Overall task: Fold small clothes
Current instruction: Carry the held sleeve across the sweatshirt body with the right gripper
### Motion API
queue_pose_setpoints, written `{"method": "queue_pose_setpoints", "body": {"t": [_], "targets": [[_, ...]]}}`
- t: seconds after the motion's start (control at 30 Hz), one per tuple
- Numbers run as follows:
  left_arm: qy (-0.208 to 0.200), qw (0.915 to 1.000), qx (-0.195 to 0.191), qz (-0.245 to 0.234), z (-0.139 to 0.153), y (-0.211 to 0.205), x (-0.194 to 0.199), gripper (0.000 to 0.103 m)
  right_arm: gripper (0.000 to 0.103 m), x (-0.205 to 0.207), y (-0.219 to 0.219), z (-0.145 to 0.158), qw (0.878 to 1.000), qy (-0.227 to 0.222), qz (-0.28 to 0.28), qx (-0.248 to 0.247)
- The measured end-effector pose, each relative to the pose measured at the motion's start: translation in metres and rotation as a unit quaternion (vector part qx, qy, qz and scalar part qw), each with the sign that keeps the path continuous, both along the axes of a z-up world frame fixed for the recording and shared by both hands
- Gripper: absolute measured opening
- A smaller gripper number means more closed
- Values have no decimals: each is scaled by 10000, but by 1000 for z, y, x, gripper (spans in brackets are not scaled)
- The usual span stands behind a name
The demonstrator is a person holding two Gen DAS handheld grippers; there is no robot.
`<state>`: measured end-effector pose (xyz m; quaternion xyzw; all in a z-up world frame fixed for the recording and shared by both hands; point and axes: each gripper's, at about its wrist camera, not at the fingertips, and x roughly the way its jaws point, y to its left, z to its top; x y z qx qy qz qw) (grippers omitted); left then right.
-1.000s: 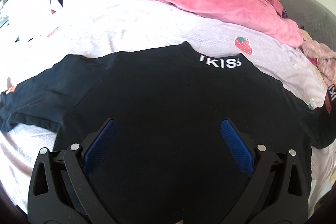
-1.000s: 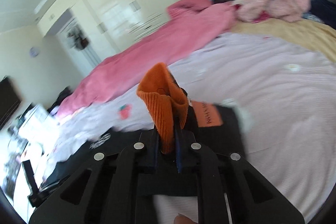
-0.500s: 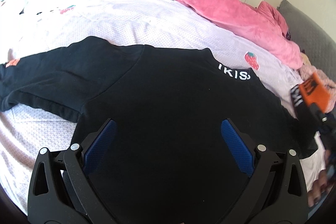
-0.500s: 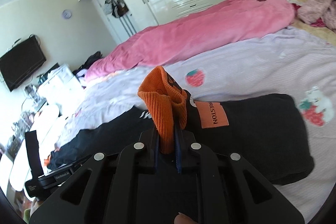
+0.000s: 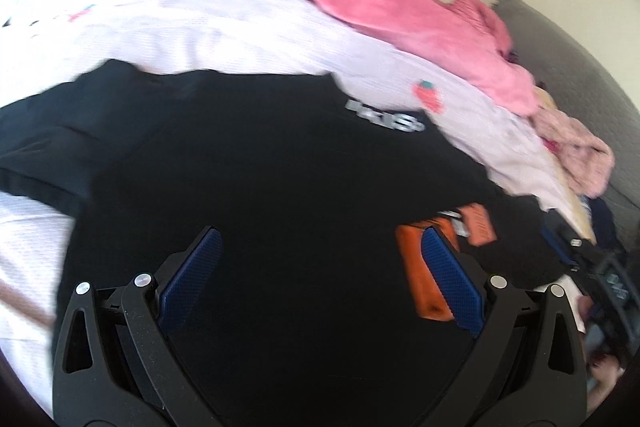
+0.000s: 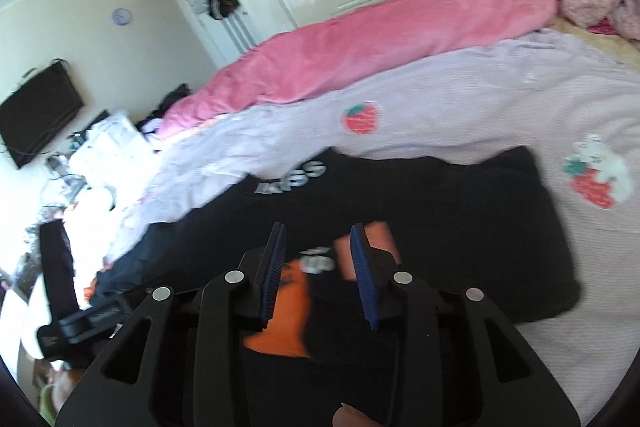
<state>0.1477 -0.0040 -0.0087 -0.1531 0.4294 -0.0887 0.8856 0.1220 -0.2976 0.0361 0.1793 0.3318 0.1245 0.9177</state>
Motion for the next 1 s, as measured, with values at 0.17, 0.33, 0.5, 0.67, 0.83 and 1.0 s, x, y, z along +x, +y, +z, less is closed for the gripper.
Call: {"method": "queue_pose_setpoints", "body": {"t": [0.17,0.33,0.5,0.67,0.83,1.0], "targets": [[176,9962,-569,-643,-9,-39,7,86,38,-13,-35,-7,9991,141,-391,-122],[475,9932,-604,-872,-23,-70,21,62,44,-22,-50,-6,9974,91,-577,-414],[651,9937,-72,-914,-38,-96,31,62,55,-24,-55,-5,9951,-1,-687,-704],[458,9937,209,-1003,-36,-106,27,47,66,-23,-60,-9,9953,82,-719,-646],[106,9933,282,-1112,-27,-101,23,9,67,-22,-64,-13,9947,177,-793,-630],[-461,9928,372,-1044,2,-85,15,7,71,-20,-64,-12,9944,199,-804,-651]]}}
